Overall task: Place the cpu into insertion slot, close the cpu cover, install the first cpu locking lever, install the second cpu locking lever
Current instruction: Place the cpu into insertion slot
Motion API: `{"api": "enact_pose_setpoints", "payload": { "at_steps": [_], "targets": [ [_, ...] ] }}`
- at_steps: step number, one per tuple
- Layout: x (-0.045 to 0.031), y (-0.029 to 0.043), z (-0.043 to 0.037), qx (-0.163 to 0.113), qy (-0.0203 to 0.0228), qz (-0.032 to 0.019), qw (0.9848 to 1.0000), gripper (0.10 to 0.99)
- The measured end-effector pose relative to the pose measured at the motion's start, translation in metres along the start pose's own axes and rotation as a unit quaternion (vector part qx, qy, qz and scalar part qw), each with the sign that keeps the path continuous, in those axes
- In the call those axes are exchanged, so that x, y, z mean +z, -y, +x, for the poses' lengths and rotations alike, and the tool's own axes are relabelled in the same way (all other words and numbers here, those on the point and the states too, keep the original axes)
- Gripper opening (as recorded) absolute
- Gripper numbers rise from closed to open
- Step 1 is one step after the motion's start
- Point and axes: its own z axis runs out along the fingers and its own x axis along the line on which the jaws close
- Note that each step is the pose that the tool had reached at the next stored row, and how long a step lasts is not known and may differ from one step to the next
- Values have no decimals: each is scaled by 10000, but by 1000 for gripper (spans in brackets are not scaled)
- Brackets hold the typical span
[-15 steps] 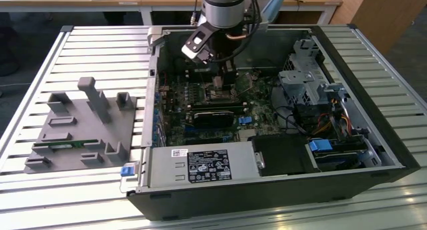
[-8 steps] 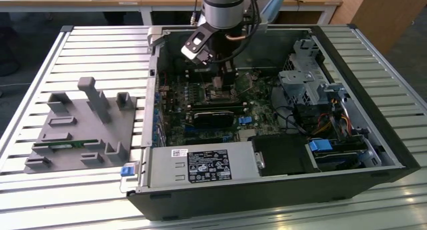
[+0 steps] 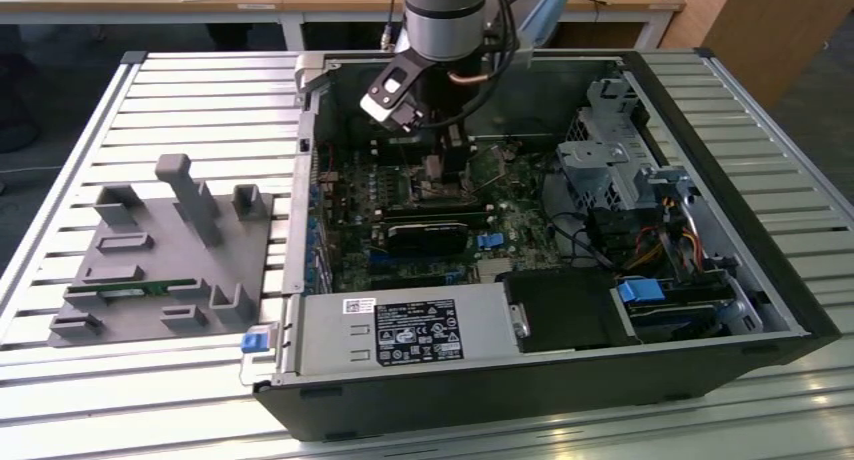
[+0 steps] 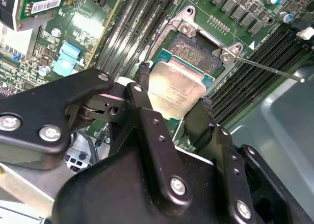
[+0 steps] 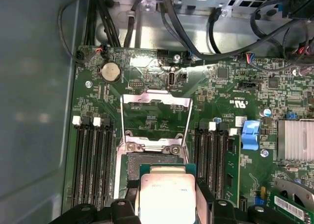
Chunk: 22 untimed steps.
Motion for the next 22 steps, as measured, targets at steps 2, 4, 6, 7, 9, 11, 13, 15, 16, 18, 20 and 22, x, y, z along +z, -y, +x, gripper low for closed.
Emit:
{"api": "enact_pose_setpoints", "payload": {
  "at_steps": [2, 4, 6, 7, 9, 11, 13, 15, 16, 18, 20, 22],
  "targets": [
    [24, 2, 11, 0, 0, 0, 10000, 541],
    [50, 5, 30, 4, 0, 0, 10000, 541],
    [75, 9, 46, 20, 2, 0, 10000, 541],
    [87, 10, 51, 26, 2, 0, 10000, 541],
    [103, 16, 53, 30, 2, 0, 10000, 541],
    [121, 18, 57, 32, 2, 0, 10000, 541],
    [139, 20, 61, 35, 3, 0, 10000, 541],
    [159, 23, 66, 38, 3, 0, 10000, 541],
    [169, 24, 69, 40, 3, 0, 10000, 541],
    [191, 27, 74, 41, 3, 0, 10000, 541],
    [216, 29, 80, 45, 4, 1, 10000, 541],
    [239, 31, 84, 62, 6, 1, 10000, 541]
  ]
}}
